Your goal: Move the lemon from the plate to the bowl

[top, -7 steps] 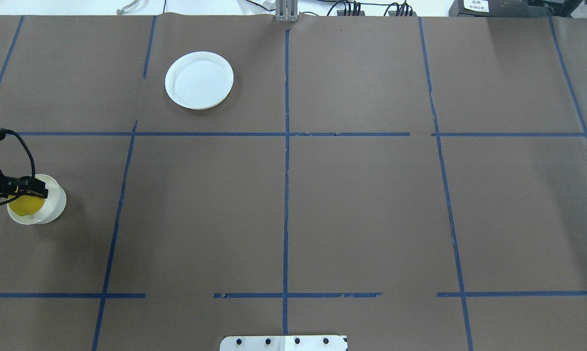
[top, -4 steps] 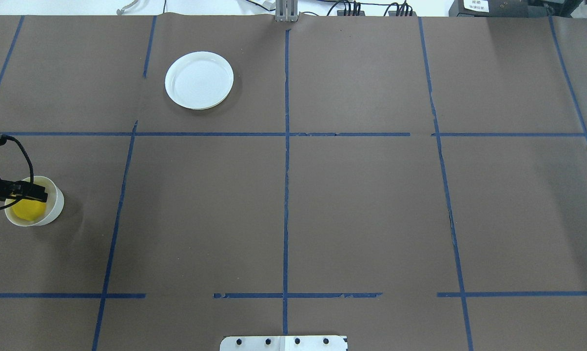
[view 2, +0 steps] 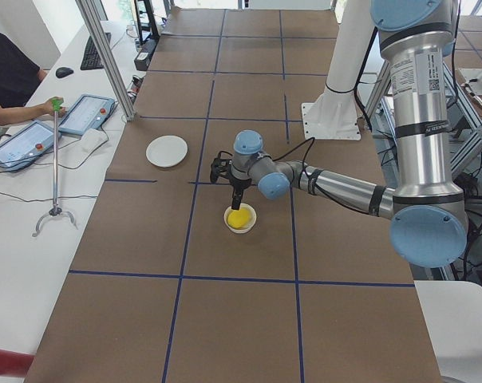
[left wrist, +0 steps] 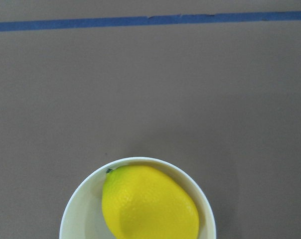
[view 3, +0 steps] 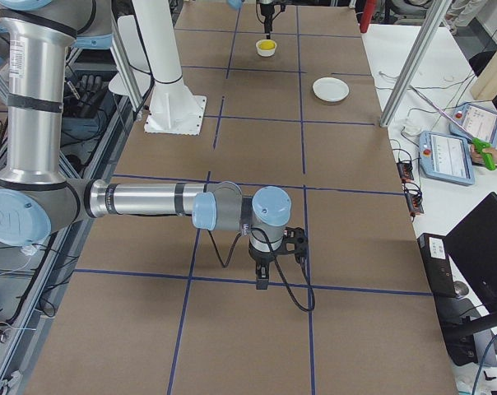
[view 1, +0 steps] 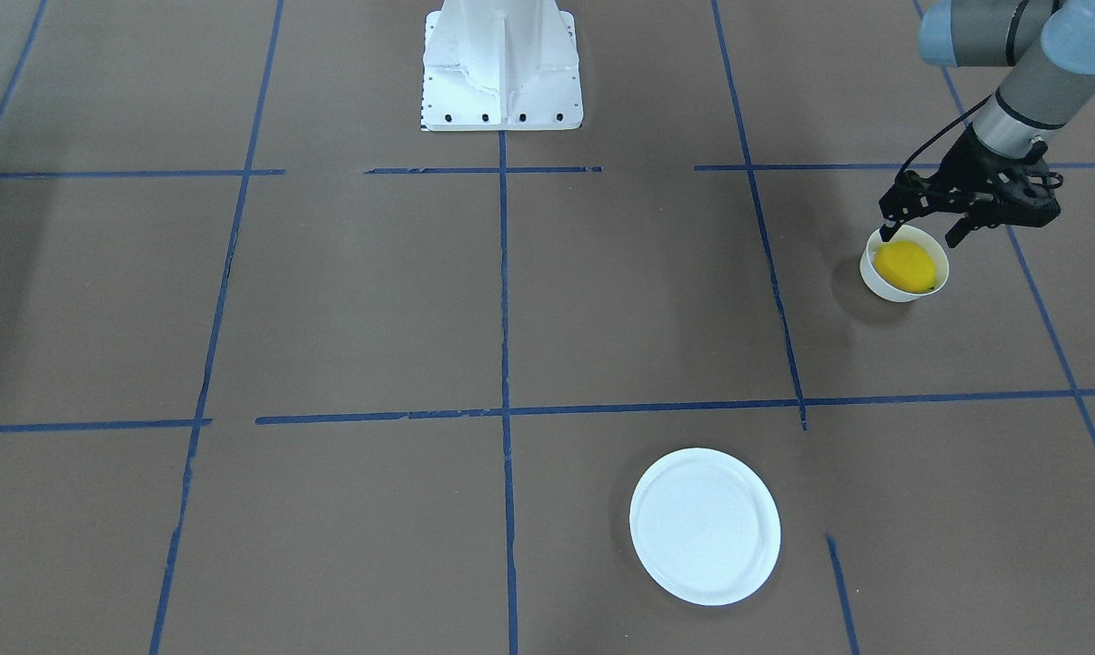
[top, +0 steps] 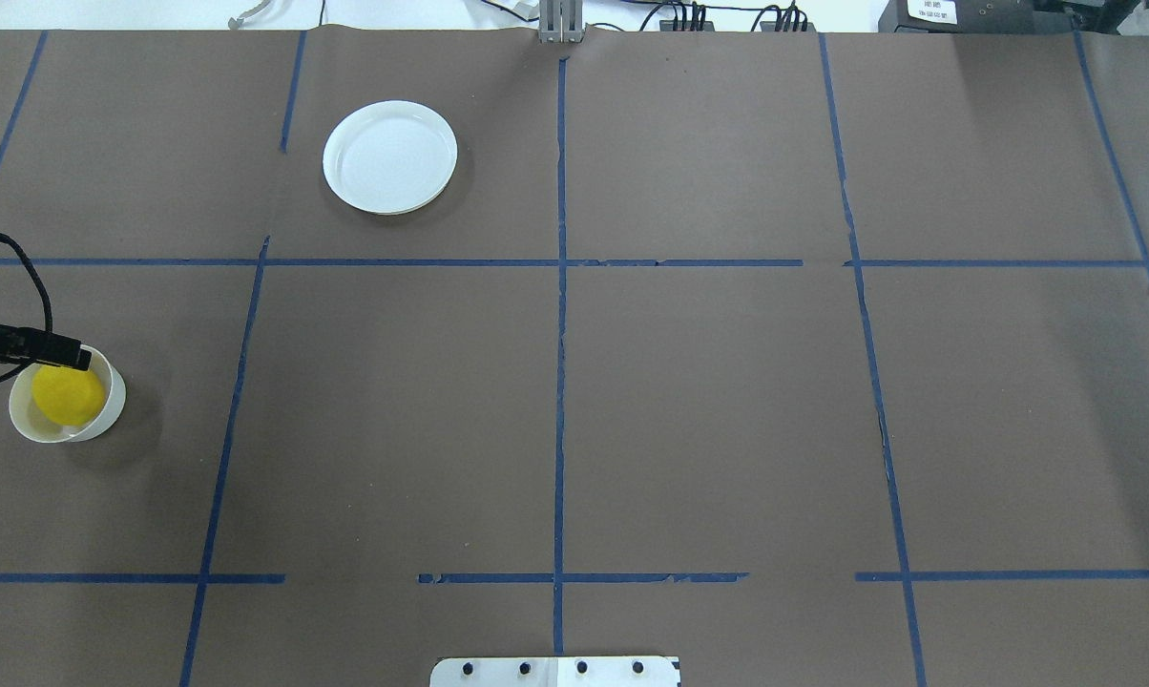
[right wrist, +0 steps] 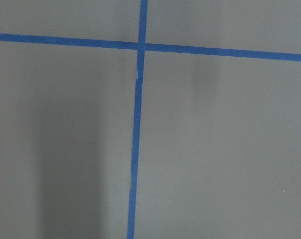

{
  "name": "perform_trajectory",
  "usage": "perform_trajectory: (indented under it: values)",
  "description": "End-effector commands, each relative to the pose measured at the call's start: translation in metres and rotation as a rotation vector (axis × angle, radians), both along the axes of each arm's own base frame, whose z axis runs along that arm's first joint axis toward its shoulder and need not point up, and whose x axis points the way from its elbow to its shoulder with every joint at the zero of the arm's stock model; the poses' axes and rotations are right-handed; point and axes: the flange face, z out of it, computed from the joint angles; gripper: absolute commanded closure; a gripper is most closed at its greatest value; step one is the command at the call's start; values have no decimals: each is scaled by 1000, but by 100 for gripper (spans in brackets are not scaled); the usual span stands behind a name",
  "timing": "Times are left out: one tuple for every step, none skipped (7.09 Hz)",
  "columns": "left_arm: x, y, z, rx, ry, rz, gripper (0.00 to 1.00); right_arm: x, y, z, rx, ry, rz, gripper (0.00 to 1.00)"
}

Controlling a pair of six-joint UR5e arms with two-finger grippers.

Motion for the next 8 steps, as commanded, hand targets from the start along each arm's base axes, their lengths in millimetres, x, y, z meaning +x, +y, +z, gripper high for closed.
perform_trajectory:
  values:
    - [-52,-63,-39,98,-97,85,0,0,0,0,0,0,0,0]
    - [-83,-82,-42,146,-148,135,0,0,0,0,0,0,0,0]
    - [-129,-89,-36,203,-162,148,0,0,0,0,0,1,0,0]
    - [-173,-93,-15,138,-101,136,0,0,0,0,0,0,0,0]
    - [-190,-88,-8,137,-93,145,0,0,0,0,0,0,0,0]
    - [-215,-85,10,94,-109,146,0,0,0,0,0,0,0,0]
    - [-245,-74,43,64,-124,174,0,0,0,0,0,1,0,0]
    - [-274,-41,82,21,-125,167,0,0,0,0,0,1,0,0]
